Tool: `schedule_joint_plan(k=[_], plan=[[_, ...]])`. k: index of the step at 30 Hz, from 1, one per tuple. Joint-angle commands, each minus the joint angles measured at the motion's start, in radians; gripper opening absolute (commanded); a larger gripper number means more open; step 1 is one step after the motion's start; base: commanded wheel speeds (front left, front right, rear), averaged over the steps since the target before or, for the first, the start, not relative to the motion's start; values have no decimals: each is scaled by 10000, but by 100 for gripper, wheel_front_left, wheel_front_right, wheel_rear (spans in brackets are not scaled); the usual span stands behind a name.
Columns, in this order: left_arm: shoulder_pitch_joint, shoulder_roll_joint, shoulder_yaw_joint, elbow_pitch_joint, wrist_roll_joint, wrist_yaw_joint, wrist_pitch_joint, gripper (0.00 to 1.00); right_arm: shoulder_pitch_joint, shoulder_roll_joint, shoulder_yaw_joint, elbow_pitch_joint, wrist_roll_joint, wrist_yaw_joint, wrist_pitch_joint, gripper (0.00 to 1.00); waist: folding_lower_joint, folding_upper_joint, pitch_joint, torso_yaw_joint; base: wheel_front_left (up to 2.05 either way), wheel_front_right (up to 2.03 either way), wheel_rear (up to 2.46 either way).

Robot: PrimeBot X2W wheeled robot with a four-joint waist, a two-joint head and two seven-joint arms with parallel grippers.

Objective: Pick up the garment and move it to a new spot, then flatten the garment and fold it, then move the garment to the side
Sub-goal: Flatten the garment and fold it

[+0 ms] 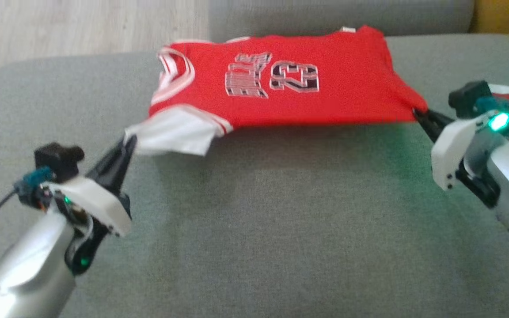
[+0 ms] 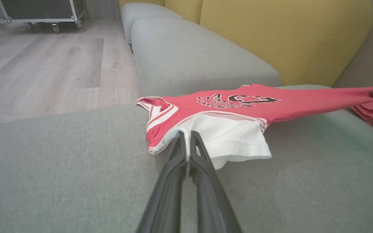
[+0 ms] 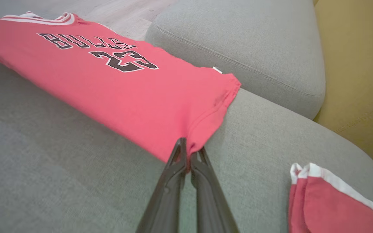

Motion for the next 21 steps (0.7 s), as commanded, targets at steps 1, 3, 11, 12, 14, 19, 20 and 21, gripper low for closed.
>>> schedule_joint_plan(k=[1, 3, 11, 12, 14, 19, 20, 21], plan=[[-179, 564, 371, -425, -109, 19, 80, 0, 170, -408, 194, -336, 273, 33, 97, 0, 3, 0, -358, 5, 0, 0, 0], [174, 701, 279, -892, -213, 76, 345, 0, 401, -824, 603, -694, 705, 33, 270, 0, 3, 0, -606, 68, 0, 0, 0], [1704, 1466, 44, -2565, -710, 499, 1309, 0, 1173, -1830, 1969, -1666, 1788, 33, 651, 0, 3, 0, -1581, 49, 0, 0, 0], [1904, 1578, 44, -2800, -820, 554, 1427, 0, 1242, -1905, 2041, -1739, 1954, 33, 703, 0, 3, 0, -1662, 49, 0, 0, 0], [2309, 1812, 41, -3283, -1081, 638, 1689, 0, 1370, -2046, 2208, -1881, 2203, 33, 858, 0, 3, 0, -1806, 54, 0, 0, 0], [3186, 2462, -56, -4565, -1636, 840, 2452, 0, 1762, -2483, 2623, -2539, 2941, 33, 1476, 0, 3, 0, -2092, 111, 0, 0, 0], [3336, 2578, -69, -4814, -1761, 881, 2602, 0, 1852, -2597, 2703, -2717, 3098, 33, 1647, 0, 3, 0, -2142, 130, 0, 0, 0], [3597, 2824, -98, -5312, -1994, 952, 2902, 0, 2040, -2837, 2829, -3082, 3452, 33, 2042, 0, 3, 0, -2211, 152, 0, 0, 0]])
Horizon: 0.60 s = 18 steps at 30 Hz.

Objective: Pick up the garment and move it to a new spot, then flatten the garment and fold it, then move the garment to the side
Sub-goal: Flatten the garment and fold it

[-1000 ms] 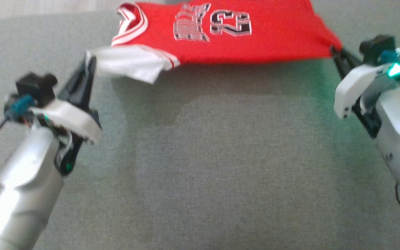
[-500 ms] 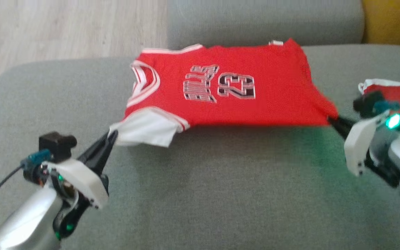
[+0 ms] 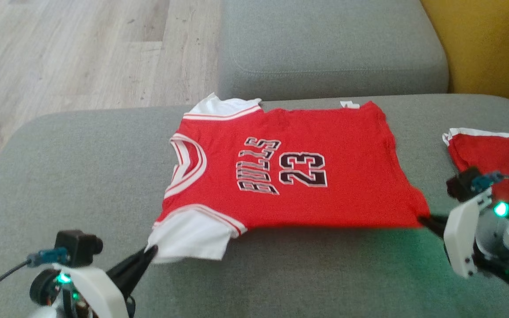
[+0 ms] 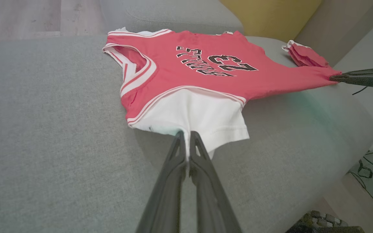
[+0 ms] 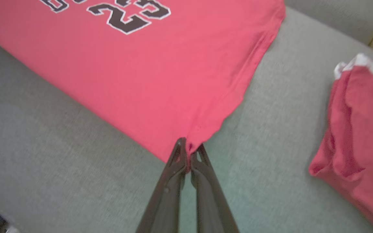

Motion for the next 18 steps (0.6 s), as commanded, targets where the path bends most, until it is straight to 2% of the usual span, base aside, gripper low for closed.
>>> schedule_joint_plan(k=[1, 6, 10, 18], plan=[[-389, 576, 425, -472, -125, 59, 147, 0, 87, -503, -45, -279, 258, 33, 197, 0, 1, -1, -45, 24, 0, 0, 0], [-135, 1093, 357, -1272, -272, 256, 690, 0, 239, -968, -30, -1022, 871, 33, 780, 0, 1, -1, -69, 37, 0, 0, 0], [-413, 1104, 408, -1253, 80, 467, 657, 0, 102, -961, -158, -1082, 887, 33, 832, 0, 1, -1, 41, 19, 0, 0, 0], [-1412, 1092, -22, -518, 930, 139, 1292, 0, -250, -663, -486, -844, 730, 33, 1147, 0, 1, -1, 516, -101, 0, 0, 0]])
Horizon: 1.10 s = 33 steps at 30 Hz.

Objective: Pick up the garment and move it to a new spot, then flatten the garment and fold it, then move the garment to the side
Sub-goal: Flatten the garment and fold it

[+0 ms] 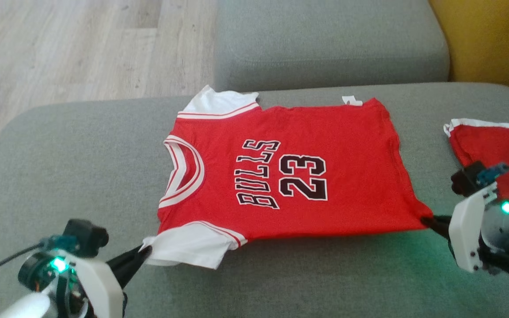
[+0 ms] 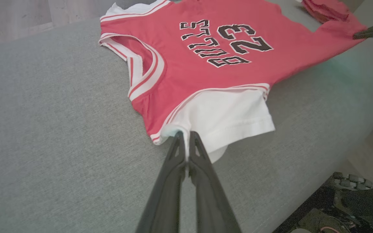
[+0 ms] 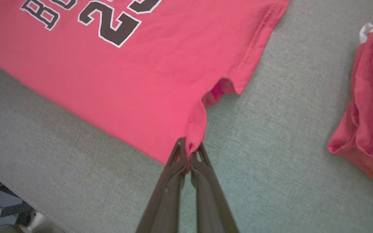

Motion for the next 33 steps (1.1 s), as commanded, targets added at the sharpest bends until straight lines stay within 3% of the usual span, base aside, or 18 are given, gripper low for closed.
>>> schedule_joint_plan(k=[1, 9, 18, 33], plan=[[-1064, 383, 348, 51, 292, -167, 233, 0, -397, -119, -330, 7, -8, 33, 73, 0, -1, -1, 217, -58, 0, 0, 0], [-2613, 50, 207, 985, 611, -577, 1055, 0, -1024, 287, -725, 368, 92, 33, 627, 0, -1, -1, 1009, -154, 0, 0, 0], [-4937, -856, -408, 2965, 1320, -1040, 1549, 0, -1982, 777, -935, 1064, -233, 33, 926, 0, -1, -1, 1980, -321, 0, 0, 0], [-7510, -1578, -1984, 5168, 1579, -1133, 1346, 0, -2799, 1598, -854, 2063, -562, 33, 256, 0, -1, -1, 2758, -592, 0, 0, 0]])
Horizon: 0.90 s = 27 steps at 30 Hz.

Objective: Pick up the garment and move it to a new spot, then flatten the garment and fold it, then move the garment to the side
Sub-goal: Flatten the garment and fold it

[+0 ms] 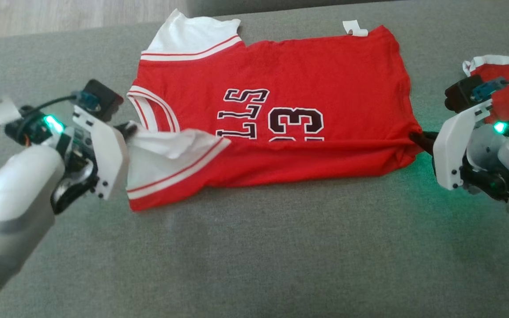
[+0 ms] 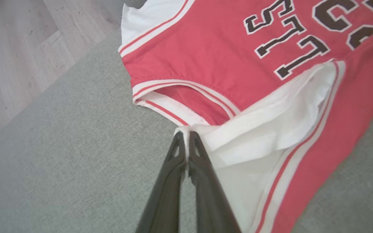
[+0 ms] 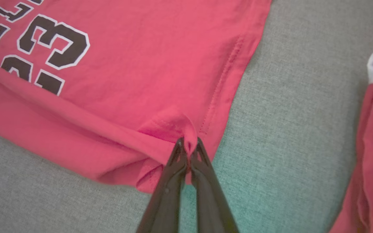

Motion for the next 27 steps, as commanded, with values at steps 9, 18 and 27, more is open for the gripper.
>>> schedule_joint_plan(k=[9, 18, 27], plan=[[-1429, -165, -132, 1256, 211, 19, -887, 0, -590, 276, 75, 489, -324, 33, -1057, 56, -1, 0, 260, -106, 0, 0, 0], [-1961, -1038, 1112, 2183, 484, 1137, -5123, 100, -974, 763, -994, 1561, -473, 33, -3937, 100, -1, 0, 93, 11, 0, 0, 0], [-624, -1685, 2998, 1514, -79, 1773, -7586, 100, -446, 1160, -2985, 1933, -1509, 33, -6525, 100, -1, 0, -958, 185, 0, 0, 0]])
